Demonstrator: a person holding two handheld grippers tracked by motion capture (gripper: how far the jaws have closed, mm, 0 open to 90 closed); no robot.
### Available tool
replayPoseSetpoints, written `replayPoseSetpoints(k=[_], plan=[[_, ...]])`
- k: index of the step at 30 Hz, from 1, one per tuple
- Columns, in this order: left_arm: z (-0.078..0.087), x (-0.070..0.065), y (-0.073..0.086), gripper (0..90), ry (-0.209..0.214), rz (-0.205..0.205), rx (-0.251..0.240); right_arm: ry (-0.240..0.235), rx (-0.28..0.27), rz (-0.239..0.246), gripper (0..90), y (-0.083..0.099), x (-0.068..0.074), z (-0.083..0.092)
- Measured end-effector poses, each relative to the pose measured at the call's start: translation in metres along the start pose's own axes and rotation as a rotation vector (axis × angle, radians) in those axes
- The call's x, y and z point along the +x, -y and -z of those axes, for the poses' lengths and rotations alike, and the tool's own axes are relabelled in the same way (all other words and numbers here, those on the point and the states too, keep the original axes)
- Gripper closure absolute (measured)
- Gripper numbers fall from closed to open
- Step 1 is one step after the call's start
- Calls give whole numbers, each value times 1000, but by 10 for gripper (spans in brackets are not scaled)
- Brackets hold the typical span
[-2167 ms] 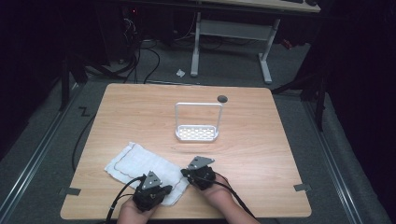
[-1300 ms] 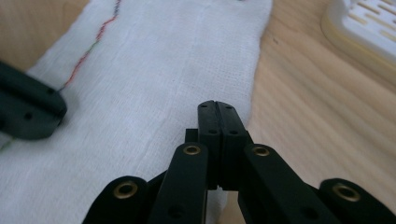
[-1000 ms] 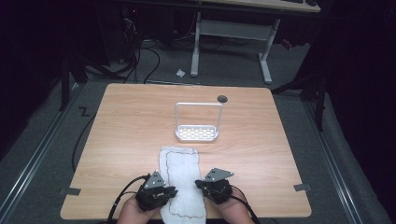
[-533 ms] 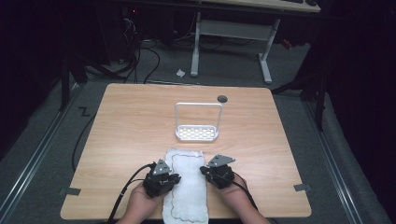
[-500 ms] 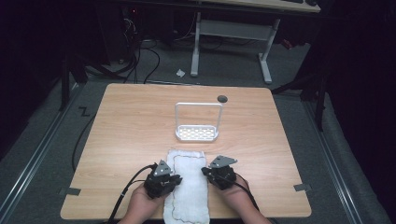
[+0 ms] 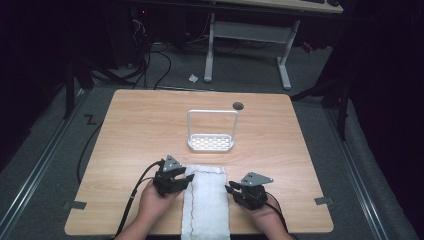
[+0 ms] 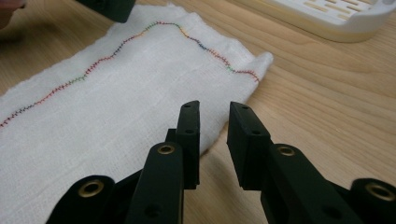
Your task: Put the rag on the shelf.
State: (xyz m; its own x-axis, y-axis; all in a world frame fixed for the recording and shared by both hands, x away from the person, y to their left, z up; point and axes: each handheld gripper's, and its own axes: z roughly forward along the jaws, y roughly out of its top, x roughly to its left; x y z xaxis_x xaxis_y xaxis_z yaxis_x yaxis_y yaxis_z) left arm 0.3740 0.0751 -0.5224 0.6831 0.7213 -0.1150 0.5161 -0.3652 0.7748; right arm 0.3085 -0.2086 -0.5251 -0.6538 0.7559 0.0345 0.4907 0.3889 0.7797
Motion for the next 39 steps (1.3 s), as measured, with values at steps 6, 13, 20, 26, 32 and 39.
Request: replayPoseSetpoints(k=[6, 13, 20, 26, 32, 39], plan=[[-19, 10, -4, 511, -39, 36, 48, 9, -6, -1, 719, 0, -1, 2], [-20, 0, 5, 745, -1, 55, -2, 11, 4, 11, 690, 1, -1, -1], [-19, 6, 8, 826, 65, 123, -9, 11, -25, -23, 635, -4, -2, -4], [-19, 7, 8, 827, 80, 140, -10, 51, -29, -88, 592, -26, -11, -23], [-18, 9, 9, 826, 87, 152, -8, 60, 35, -128, 586, -29, -21, -53], [-18, 7, 9, 824, 80, 149, -9, 36, 23, -134, 718, -25, -15, -51]])
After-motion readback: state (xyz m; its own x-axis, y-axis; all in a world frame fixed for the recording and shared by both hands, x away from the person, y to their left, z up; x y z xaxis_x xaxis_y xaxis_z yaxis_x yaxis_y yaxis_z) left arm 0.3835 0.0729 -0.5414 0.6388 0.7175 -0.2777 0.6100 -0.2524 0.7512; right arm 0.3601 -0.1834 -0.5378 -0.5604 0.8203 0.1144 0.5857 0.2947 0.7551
